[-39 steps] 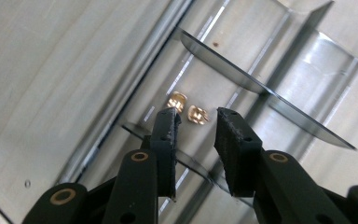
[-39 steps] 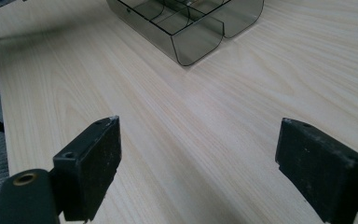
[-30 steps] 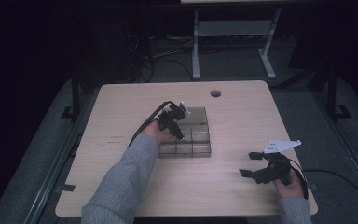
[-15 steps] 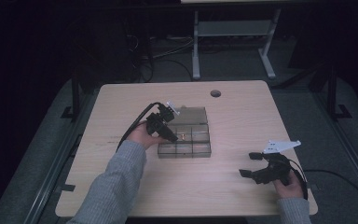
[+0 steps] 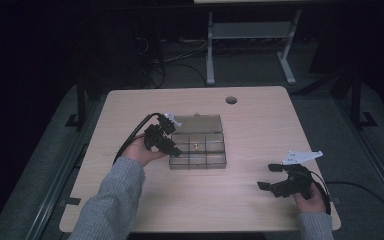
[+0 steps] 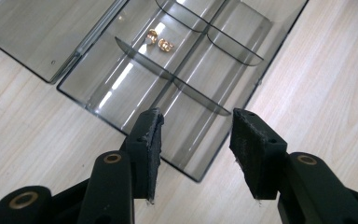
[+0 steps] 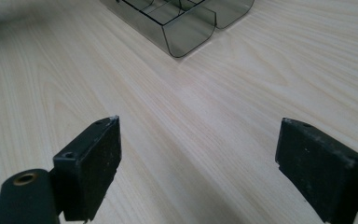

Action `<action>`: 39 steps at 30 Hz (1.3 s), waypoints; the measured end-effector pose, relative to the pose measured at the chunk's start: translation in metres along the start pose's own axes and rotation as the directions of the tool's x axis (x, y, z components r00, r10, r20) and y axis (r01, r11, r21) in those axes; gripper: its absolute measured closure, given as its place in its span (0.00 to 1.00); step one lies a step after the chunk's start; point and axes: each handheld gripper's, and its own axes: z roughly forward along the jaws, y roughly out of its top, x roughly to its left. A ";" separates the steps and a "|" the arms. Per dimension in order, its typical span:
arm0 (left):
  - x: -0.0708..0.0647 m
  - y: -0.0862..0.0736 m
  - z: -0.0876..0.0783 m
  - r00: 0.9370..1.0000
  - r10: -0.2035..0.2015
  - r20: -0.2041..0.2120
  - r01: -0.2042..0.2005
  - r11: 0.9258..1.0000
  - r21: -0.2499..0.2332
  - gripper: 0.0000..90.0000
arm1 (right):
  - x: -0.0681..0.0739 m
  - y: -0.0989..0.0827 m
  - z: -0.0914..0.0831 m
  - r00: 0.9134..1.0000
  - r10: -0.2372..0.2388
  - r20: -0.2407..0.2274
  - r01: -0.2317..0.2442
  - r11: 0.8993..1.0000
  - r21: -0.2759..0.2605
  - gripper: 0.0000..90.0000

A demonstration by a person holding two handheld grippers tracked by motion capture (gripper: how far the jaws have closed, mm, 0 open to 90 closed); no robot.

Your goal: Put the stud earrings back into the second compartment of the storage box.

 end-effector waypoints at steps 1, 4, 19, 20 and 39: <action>0.000 -0.002 -0.001 1.000 0.004 -0.003 -0.004 1.000 -0.003 0.58 | 0.000 0.000 0.000 1.000 0.000 0.003 0.000 1.000 0.001 0.16; -0.002 -0.008 -0.004 1.000 0.005 -0.007 -0.005 1.000 -0.003 0.57 | 0.000 0.000 0.000 1.000 -0.002 0.009 0.002 1.000 0.003 0.16; -0.002 -0.046 -0.010 1.000 -0.010 -0.007 0.010 0.999 -0.046 0.53 | 0.000 -0.002 0.000 0.999 0.013 0.030 -0.013 1.000 0.003 0.16; -0.002 -0.048 -0.010 1.000 -0.012 -0.005 0.012 0.999 -0.052 0.53 | -0.001 -0.002 0.000 0.999 0.012 0.033 -0.012 1.000 0.001 0.16; -0.007 -0.098 -0.017 0.999 -0.029 -0.037 0.026 0.997 -0.074 0.49 | -0.003 -0.004 -0.001 0.999 0.024 0.047 -0.024 1.000 0.008 0.16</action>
